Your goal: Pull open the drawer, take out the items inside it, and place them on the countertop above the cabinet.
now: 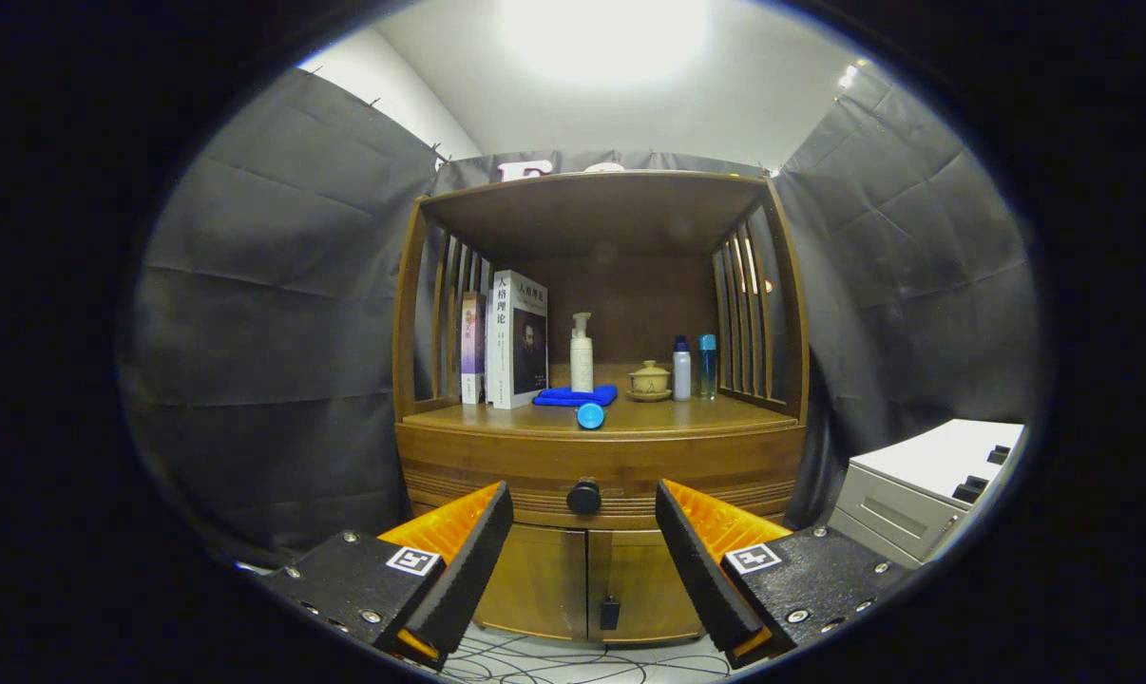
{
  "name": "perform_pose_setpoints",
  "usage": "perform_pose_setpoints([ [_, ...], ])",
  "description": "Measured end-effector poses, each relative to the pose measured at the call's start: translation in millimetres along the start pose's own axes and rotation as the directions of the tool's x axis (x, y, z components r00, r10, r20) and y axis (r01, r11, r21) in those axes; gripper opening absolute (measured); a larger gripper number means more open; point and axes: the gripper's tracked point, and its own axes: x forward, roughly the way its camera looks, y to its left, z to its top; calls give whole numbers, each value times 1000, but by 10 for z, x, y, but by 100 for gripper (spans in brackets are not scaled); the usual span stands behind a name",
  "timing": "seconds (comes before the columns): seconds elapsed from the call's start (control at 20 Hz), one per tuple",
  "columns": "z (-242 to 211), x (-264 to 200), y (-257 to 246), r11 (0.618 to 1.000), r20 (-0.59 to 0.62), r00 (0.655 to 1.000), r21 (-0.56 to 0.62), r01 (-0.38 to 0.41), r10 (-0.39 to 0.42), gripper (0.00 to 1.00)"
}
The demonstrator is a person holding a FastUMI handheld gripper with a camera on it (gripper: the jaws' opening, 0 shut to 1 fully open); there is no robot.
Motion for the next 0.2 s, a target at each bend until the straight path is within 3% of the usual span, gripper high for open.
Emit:
perform_pose_setpoints([
  [0.2,-13,14,25,1000,1,1000,0,-11,11,93],
])
